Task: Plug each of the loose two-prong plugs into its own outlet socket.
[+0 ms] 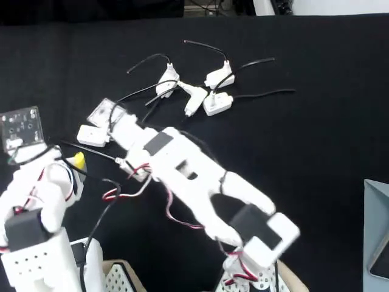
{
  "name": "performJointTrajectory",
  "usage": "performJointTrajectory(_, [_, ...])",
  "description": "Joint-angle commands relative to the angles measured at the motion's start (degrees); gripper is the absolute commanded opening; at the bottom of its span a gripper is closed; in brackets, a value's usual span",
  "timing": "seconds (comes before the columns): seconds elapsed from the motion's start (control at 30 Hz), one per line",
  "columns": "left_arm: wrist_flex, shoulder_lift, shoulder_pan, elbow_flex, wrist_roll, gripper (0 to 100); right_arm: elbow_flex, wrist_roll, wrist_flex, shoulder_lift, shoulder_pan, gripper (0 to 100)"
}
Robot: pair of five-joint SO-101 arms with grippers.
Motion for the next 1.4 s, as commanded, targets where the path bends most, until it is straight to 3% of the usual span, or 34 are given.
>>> performJointTrajectory(0.0, [-2.02, -3.16, -0.48, 0.57, 0.88, 22, -8.04, 2.73, -0.97, 6.02, -3.43, 20.5])
performJointTrajectory(0.7, [-2.29, -3.78, -0.22, 1.63, 0.97, 22, -10.24, 3.16, -1.05, 12.97, -4.66, 20.1])
performJointTrajectory(1.07, [-2.29, -3.78, 0.92, 1.63, 0.97, 22, -6.9, 2.99, -0.97, 4.26, -6.51, 20.1])
performJointTrajectory(1.37, [-2.29, -4.04, 1.01, 1.63, 0.88, 22, -6.73, 3.08, -1.05, 8.13, -7.38, 20.1])
